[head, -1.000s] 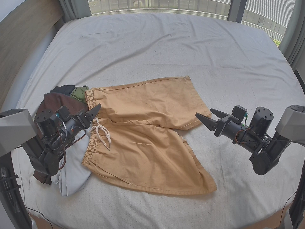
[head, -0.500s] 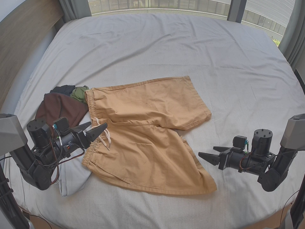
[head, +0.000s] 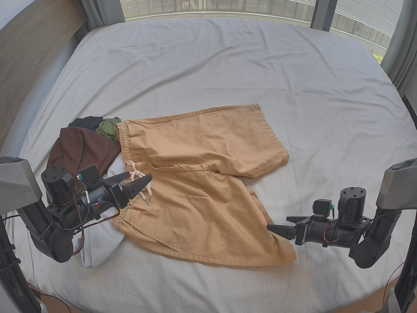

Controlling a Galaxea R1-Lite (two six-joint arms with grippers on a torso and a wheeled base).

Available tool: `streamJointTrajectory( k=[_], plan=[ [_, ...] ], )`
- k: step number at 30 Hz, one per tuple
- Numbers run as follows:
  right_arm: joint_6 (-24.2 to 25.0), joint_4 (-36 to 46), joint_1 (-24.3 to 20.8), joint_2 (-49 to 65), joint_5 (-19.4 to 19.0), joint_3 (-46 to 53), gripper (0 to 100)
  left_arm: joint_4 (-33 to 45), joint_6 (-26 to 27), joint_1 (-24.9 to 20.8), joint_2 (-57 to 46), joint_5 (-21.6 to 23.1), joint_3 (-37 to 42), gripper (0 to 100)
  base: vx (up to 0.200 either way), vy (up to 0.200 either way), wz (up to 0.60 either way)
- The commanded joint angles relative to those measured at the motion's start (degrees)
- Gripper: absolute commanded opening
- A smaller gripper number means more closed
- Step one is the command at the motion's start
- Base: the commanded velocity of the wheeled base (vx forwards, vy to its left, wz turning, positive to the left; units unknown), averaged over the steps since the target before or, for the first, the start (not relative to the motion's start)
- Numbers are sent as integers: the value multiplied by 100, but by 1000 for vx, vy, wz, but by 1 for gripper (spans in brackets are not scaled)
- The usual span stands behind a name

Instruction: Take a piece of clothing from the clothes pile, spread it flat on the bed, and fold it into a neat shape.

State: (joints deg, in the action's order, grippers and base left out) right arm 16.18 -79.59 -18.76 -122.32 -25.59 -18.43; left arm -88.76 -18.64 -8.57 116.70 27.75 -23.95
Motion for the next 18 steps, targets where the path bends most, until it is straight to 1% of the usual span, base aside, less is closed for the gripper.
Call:
streamJointTrajectory(
  k=[1,6,7,13,15,18],
  plan=[
    [96,-12,-84,-345,-25,-73,100,-1,-8,-22,72,-6,-4,100,0,0,0],
    [377,-4,-189,-407,-192,-99,100,-1,1,-31,81,-6,-4,100,0,0,0],
    [588,-12,-321,-407,-219,-99,100,-1,1,-31,81,3,-4,100,0,0,0],
    [729,-118,-471,-521,-254,-143,100,-1,1,-31,81,-6,-4,100,0,0,0],
    [799,-329,-523,-732,-306,-213,100,-1,1,-39,81,-6,-4,100,0,0,0],
    [1010,-891,-620,-1136,-333,-266,100,-1,1,-48,99,3,5,100,0,0,0]
  ],
)
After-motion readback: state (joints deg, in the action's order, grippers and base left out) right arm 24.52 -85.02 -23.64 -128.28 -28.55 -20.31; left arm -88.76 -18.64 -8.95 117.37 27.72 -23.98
